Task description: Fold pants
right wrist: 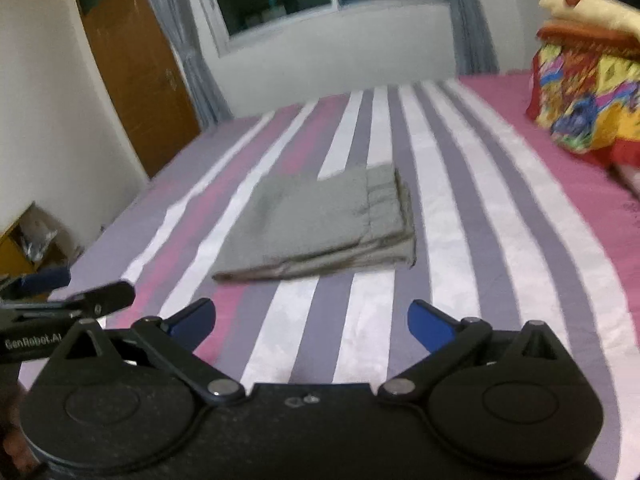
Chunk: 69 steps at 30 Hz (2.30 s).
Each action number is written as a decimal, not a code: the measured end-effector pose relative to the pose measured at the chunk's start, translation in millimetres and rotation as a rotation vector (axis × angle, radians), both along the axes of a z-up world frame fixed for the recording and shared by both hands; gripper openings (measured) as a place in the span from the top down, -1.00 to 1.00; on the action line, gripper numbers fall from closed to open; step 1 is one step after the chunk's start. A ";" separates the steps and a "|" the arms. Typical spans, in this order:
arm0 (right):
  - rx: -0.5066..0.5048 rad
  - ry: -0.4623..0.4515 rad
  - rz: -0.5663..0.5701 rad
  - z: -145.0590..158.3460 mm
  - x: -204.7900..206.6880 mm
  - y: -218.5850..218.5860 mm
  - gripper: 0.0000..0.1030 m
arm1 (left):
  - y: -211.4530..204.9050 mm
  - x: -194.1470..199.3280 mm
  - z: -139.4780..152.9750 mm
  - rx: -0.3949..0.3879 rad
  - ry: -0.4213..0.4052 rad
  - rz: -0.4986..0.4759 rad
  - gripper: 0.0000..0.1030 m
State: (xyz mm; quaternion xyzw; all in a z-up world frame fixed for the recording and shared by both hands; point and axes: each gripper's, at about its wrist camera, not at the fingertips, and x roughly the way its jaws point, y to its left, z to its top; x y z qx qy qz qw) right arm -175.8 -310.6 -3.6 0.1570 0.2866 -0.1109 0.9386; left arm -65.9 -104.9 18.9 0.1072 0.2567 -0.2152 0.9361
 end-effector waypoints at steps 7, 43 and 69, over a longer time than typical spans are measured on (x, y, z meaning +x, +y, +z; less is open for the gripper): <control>-0.173 -0.069 -0.103 31.5 -36.0 29.3 -1.00 | 18.5 -25.8 17.1 -0.081 0.016 0.071 -1.00; -0.201 -0.132 -0.163 47.7 -44.3 32.6 -1.00 | 3.9 -26.4 28.1 -0.091 0.009 0.067 -1.00; -0.185 -0.128 -0.170 47.1 -37.7 27.6 -1.00 | -3.6 -21.9 23.9 -0.076 0.002 0.070 -1.00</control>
